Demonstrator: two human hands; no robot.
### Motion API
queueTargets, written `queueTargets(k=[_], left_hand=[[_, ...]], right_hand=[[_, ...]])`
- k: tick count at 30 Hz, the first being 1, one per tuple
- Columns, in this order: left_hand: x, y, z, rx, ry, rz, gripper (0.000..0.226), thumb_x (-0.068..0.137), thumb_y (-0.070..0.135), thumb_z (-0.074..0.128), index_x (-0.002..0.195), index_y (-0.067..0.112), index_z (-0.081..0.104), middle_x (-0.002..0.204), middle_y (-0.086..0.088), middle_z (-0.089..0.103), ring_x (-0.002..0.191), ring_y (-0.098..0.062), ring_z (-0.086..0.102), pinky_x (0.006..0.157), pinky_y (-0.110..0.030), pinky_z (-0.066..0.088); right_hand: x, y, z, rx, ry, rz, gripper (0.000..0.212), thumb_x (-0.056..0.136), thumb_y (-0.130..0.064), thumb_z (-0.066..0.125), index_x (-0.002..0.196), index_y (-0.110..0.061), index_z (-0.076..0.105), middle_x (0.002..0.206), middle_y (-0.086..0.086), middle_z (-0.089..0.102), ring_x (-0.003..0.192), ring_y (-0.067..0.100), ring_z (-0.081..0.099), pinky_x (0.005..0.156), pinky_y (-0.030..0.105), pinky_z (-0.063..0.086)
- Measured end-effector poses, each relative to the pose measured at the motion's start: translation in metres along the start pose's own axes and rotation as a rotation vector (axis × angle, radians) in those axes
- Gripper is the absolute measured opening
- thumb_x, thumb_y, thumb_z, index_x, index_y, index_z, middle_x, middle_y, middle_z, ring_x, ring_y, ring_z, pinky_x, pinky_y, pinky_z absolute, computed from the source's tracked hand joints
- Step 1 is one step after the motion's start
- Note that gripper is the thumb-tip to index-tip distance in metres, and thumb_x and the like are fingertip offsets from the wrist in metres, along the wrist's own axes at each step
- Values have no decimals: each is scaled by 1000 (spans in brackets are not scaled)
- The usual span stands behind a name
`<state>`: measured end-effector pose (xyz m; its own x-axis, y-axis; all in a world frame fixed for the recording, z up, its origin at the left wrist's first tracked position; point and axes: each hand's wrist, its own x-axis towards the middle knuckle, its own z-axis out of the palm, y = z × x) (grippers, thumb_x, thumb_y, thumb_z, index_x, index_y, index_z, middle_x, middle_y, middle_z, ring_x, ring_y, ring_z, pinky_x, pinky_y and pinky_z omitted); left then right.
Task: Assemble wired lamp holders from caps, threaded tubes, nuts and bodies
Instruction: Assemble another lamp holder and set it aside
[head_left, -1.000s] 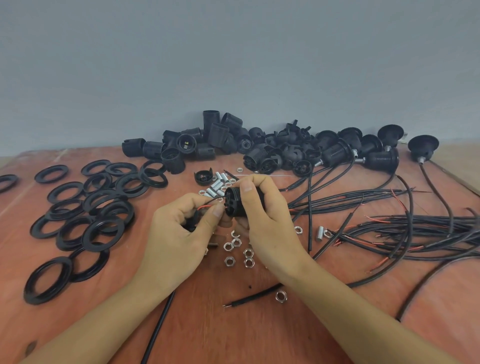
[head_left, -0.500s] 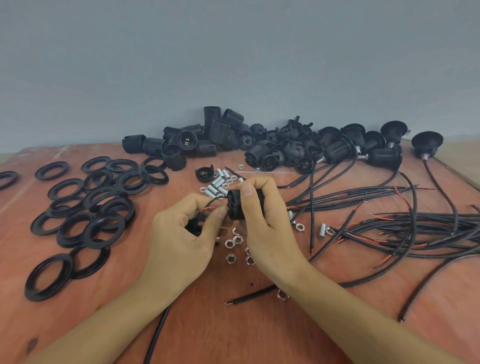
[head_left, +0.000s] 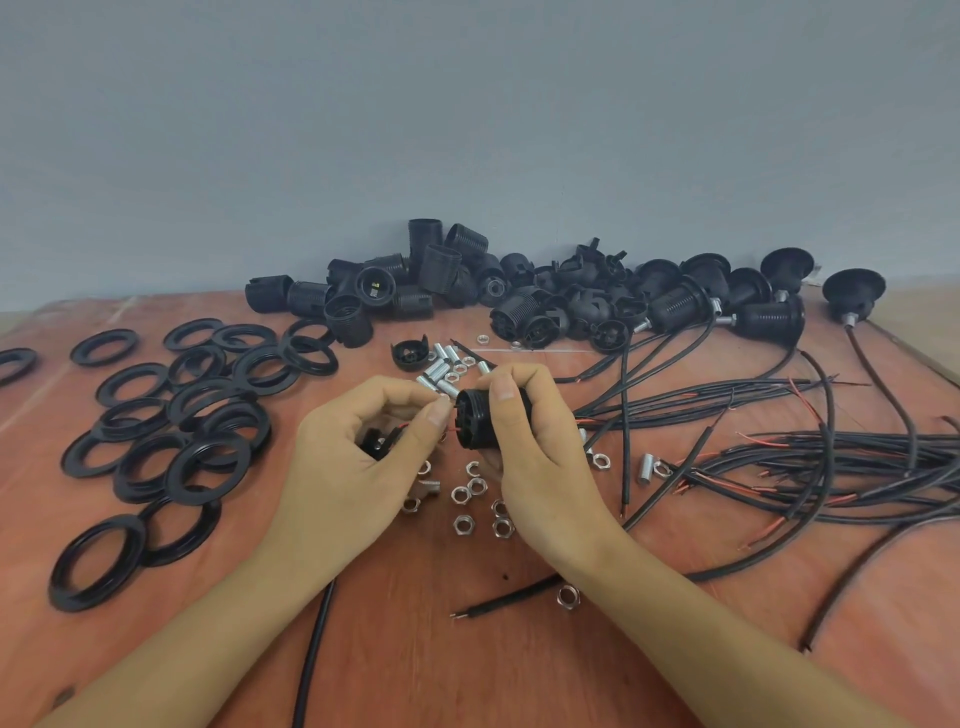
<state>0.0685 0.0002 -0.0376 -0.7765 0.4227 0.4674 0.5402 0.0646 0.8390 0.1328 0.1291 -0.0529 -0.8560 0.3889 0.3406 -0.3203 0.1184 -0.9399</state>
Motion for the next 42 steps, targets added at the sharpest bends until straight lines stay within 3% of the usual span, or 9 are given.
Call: queueTargets(k=[6,11,16,20,26,30,33,37,42], left_hand=[[-2,-2,-1,-55,-6,-51,12,83,32,65,87,22,71,68,1,68,58,-12,63,38,-23,49],[-2,-1,0,-35,-22,-64,12,84,35,63,86,26,71,65,0,66,54,-8,61,37,-24,49],[-3,0,1,-32,-33,-88,15,81,38,62,84,27,70,64,-6,65,52,-17,61,38,-24,48],[-5,4,0,-23,-26,-64,16,82,35,62,85,21,71,67,3,68,52,-7,60,37,-21,46],[-6,6,1,41,-19,-11,6,87,17,67,84,19,72,73,11,71,66,-6,67,56,-13,50],[-5,7,2,-16,1,-42,17,83,30,63,86,17,72,69,9,69,57,-3,61,51,-14,47],[0,6,1,-82,0,-87,22,82,35,68,91,15,71,74,6,70,60,-2,61,51,-12,46],[4,5,-5,-202,-61,-164,39,70,31,82,105,18,67,88,4,71,60,-2,61,55,-15,49],[8,-3,-9,-421,-133,-327,54,58,17,77,111,20,68,101,-2,75,95,-14,72,75,-15,54]], right_hand=[[0,0,2,-9,-16,-27,22,101,-35,38,94,-20,52,75,-13,48,68,5,44,65,22,40],[-2,-1,3,-20,-27,-58,19,102,-29,38,93,-19,51,73,-21,49,68,-1,44,66,15,40],[-4,-3,3,-51,-33,-100,17,103,-26,38,92,-21,50,72,-22,49,64,-2,43,63,13,40],[-7,-4,5,-96,-37,-130,16,102,-23,39,92,-18,50,73,-23,47,67,-1,45,67,13,40],[-10,-5,3,-114,-38,-161,13,101,-23,40,93,-18,50,77,-17,49,71,0,50,70,14,41],[-7,-4,5,-81,-34,-120,14,103,-23,41,93,-19,50,75,-21,52,69,-1,49,68,15,42],[0,-4,6,8,51,-32,13,100,-33,49,99,-20,53,81,-13,60,75,4,57,70,25,47],[9,-7,-5,137,157,113,23,91,-45,58,93,-22,57,79,-2,66,57,4,57,49,16,45],[19,-8,-20,303,226,209,18,102,-27,50,96,-15,63,66,-2,63,48,12,49,41,21,41]])
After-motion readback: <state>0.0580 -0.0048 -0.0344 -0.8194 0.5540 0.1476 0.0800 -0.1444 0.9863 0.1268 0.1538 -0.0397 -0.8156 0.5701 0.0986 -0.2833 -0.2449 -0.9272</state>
